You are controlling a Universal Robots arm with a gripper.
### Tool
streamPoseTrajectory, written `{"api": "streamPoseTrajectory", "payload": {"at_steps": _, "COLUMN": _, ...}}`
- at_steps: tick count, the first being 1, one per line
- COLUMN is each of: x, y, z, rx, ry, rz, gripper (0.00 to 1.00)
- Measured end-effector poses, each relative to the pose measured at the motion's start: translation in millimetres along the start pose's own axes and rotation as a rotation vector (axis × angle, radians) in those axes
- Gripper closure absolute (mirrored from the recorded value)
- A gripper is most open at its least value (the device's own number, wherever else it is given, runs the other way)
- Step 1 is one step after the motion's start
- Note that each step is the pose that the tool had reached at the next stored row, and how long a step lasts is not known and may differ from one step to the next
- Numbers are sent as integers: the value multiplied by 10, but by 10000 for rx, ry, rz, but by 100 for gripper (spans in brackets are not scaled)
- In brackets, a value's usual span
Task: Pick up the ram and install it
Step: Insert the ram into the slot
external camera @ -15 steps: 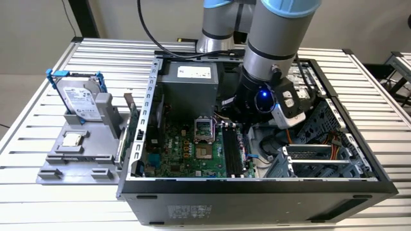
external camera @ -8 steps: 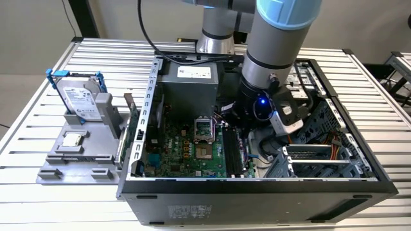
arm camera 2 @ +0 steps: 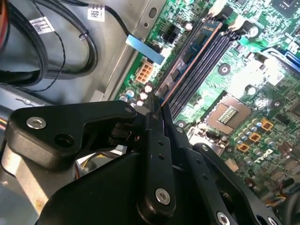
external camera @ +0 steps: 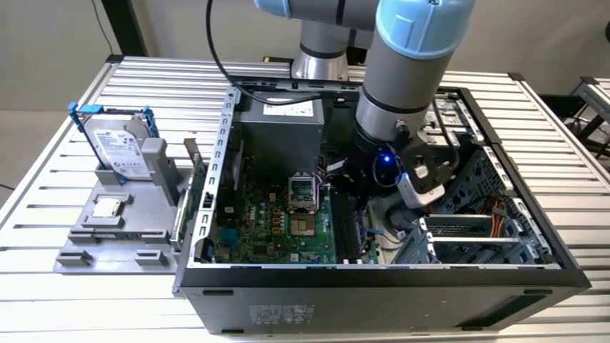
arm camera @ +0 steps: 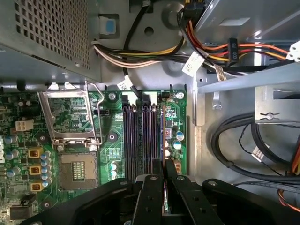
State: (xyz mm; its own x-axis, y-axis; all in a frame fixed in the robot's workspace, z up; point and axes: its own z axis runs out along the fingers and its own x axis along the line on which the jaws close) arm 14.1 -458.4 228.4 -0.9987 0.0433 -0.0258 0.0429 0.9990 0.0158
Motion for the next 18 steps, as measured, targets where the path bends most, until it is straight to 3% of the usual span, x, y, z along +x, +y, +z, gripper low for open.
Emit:
{"api": "streamPoseTrajectory", "payload": {"at_steps": 7, "x": 14, "y": -2, "z": 59, "rx": 3, "ry": 1, "rz": -141, "gripper": 100}}
{"api": "streamPoseTrajectory", "payload": {"at_steps": 18, "x": 32, "y": -29, "z": 64, "rx": 14, "ry": 2, "rz": -241, "gripper": 100}}
